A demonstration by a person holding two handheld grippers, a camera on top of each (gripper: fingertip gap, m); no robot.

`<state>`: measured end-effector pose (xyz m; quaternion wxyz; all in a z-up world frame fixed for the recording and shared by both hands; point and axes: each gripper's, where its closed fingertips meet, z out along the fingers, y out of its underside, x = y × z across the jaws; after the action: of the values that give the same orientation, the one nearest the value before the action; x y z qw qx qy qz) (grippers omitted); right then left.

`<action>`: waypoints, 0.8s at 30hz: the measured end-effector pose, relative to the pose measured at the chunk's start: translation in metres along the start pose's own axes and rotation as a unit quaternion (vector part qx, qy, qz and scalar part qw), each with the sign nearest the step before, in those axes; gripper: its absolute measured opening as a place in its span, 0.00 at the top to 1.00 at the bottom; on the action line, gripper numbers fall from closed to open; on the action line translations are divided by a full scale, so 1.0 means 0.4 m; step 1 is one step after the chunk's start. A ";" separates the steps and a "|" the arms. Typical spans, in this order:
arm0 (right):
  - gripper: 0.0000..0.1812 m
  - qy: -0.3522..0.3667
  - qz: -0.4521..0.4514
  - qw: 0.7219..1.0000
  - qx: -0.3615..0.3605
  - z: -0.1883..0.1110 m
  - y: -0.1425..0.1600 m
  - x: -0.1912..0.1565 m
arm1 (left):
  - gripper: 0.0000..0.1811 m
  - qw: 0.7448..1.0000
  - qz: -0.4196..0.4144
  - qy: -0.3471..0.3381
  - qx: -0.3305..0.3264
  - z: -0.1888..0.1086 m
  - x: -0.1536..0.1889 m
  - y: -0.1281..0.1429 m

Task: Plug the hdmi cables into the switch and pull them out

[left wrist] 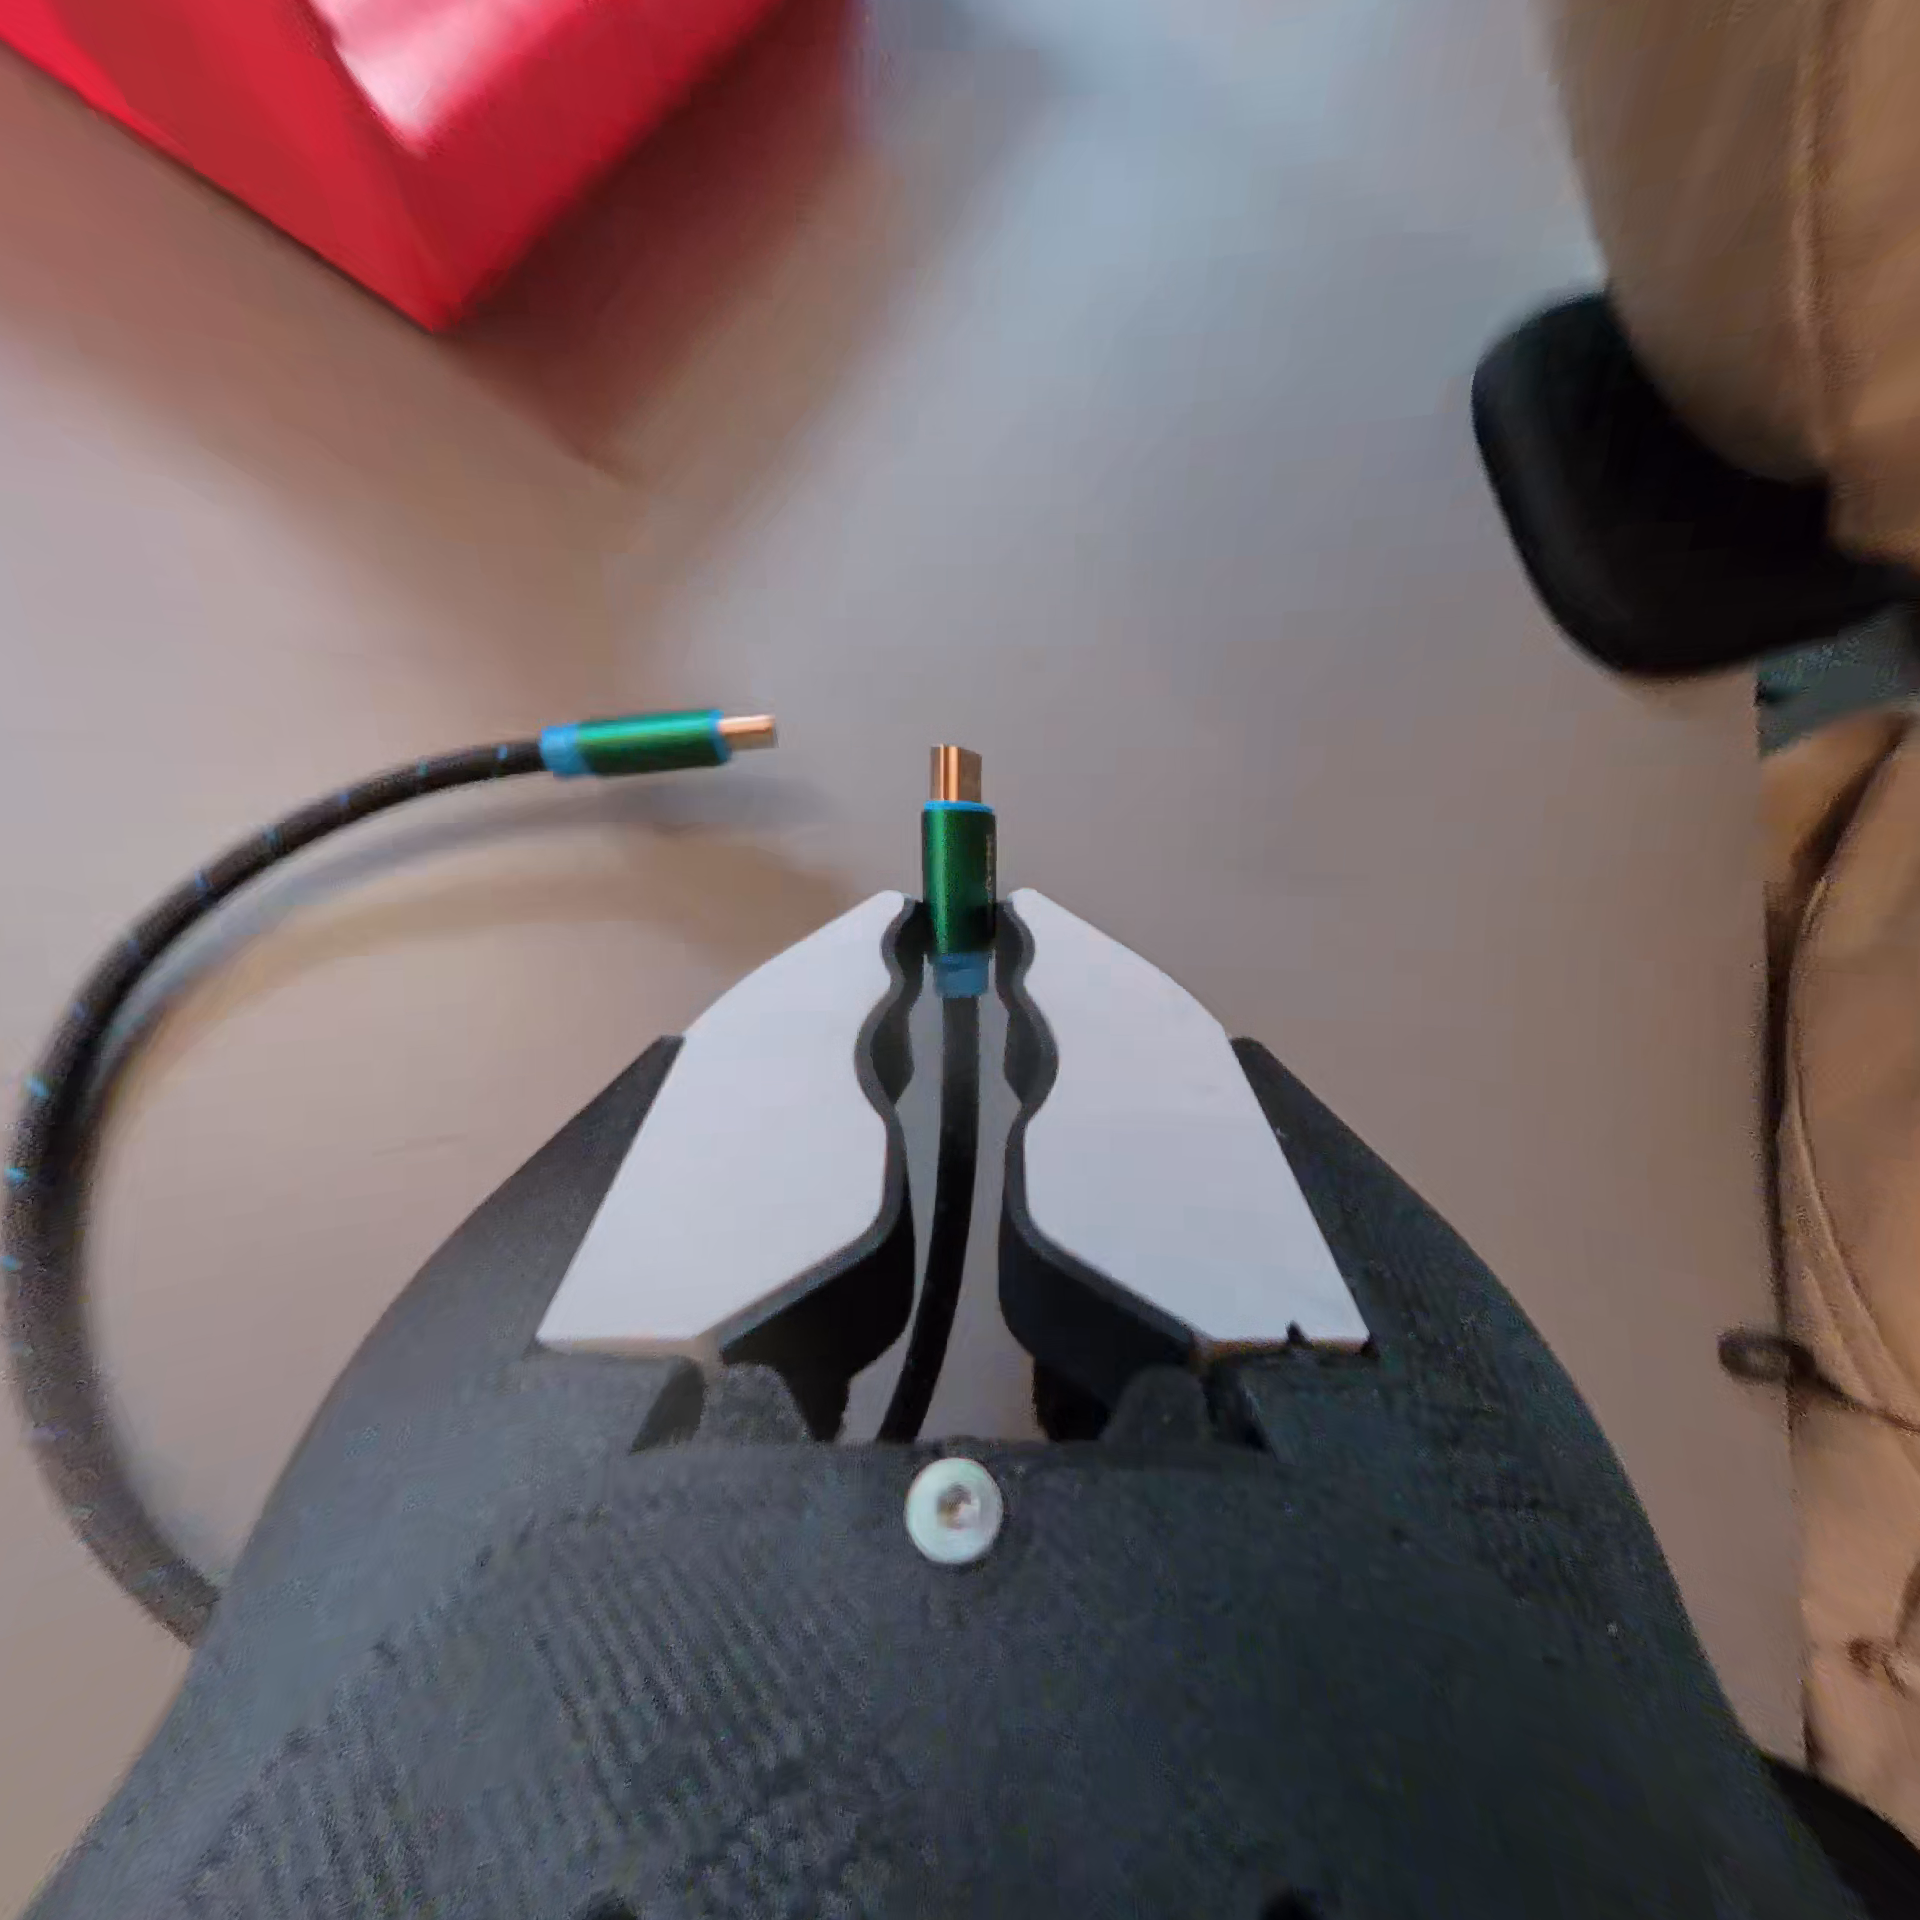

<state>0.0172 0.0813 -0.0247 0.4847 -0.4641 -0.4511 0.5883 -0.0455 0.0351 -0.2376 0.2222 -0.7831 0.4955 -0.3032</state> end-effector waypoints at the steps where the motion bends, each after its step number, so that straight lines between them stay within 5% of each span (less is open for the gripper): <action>1: 0.93 -0.010 0.005 1.000 -0.002 0.000 0.003 -0.006 | 0.93 1.000 0.000 -0.017 0.022 -0.029 -0.009 -0.030; 10: 0.93 -0.123 0.058 0.991 0.012 0.001 0.024 -0.065 | 0.93 0.988 0.061 -0.098 0.102 -0.225 0.048 -0.218; 24: 0.93 -0.117 0.090 0.987 -0.070 0.068 0.144 -0.045 | 0.93 0.985 0.086 -0.118 0.091 -0.235 0.065 -0.195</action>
<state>-0.0164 0.0542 -0.0747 0.3397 -0.4634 -0.5017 0.6467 -0.0524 0.0391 -0.1132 0.3742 -0.7446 0.5015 -0.2324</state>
